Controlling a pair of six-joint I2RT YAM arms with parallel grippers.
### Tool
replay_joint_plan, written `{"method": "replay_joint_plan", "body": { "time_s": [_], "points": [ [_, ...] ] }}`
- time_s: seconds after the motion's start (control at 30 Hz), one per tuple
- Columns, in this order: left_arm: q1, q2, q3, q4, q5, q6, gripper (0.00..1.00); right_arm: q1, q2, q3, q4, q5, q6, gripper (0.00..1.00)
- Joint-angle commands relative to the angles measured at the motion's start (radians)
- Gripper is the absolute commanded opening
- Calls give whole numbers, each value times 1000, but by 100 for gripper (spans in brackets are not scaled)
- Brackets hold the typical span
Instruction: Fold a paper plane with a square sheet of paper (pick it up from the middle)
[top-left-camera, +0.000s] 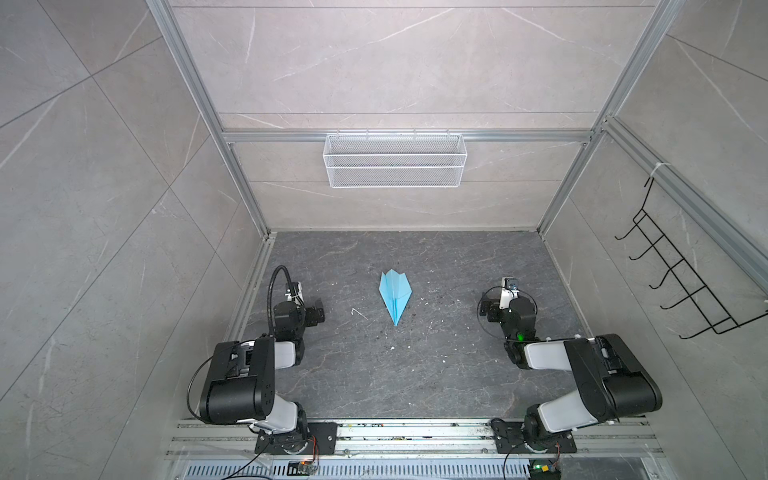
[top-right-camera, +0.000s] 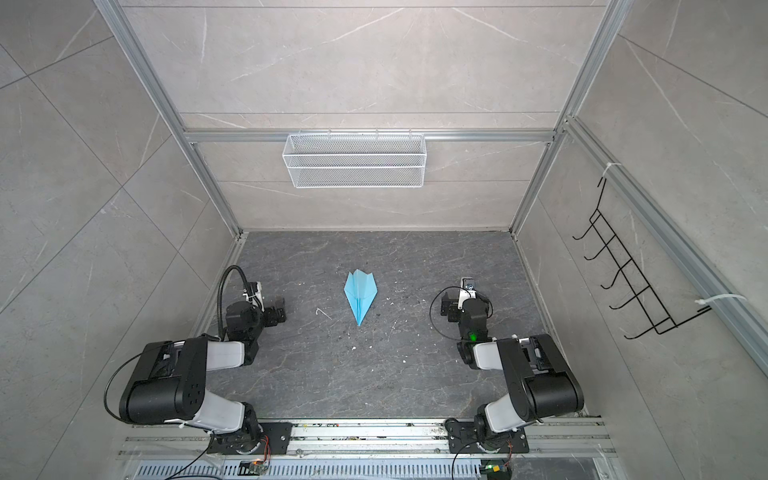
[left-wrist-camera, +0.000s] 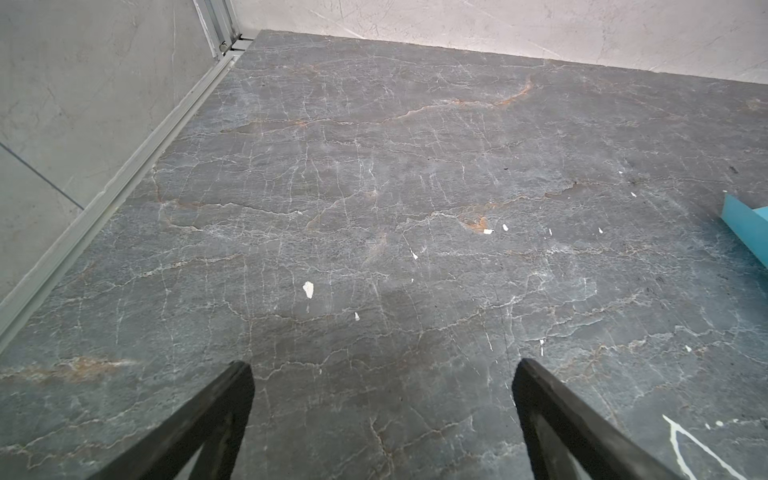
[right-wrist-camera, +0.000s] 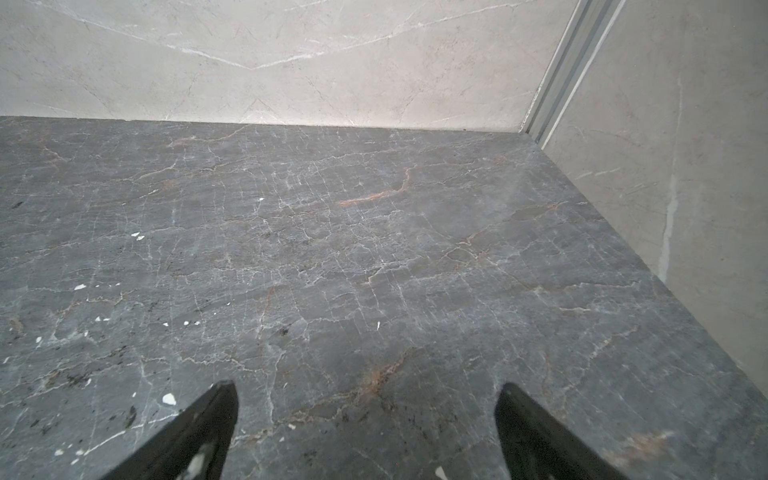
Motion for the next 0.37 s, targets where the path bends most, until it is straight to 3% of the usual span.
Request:
{"method": "replay_joint_plan", "body": {
  "time_s": [0.0, 0.33],
  "points": [
    [5, 4, 22, 37, 7, 13, 100, -2, 4, 16, -13, -8, 6, 99],
    [6, 4, 21, 37, 8, 13, 100, -9, 4, 19, -21, -21, 7, 99]
  ]
}}
